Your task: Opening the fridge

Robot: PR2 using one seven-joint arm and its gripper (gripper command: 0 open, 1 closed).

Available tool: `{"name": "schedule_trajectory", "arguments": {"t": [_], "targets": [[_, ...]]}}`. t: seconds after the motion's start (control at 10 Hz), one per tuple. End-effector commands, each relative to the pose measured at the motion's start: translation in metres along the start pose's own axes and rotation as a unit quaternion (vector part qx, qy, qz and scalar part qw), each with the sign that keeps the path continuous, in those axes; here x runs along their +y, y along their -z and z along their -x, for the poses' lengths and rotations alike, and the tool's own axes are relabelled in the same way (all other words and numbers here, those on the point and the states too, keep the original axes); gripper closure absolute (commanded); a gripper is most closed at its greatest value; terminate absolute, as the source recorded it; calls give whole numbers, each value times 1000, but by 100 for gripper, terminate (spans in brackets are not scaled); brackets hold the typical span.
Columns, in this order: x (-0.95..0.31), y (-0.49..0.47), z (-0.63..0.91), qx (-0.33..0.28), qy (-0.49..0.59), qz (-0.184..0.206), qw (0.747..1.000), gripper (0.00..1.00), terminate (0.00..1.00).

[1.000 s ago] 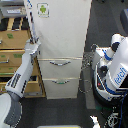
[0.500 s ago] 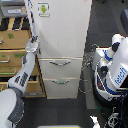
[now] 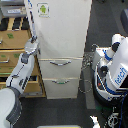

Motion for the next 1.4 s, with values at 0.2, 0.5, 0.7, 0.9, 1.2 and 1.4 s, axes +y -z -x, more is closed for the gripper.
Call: {"name": "schedule_trajectory", "arguments": {"t": [0.2, 0.5, 0.7, 0.9, 1.2, 1.4], "targets": [[-250, -125, 272, -77, 356, 86, 927, 100, 0], [-325, -226, 436, -71, 466, 144, 870, 100, 0], [-367, -298, 626, -65, 536, 145, 829, 100, 0], [-388, -325, 794, -72, 604, 120, 785, 100, 0], [-298, -378, 869, -75, 719, 170, 670, 100, 0], [-142, -372, 733, -107, 616, 127, 770, 0, 0]]}}
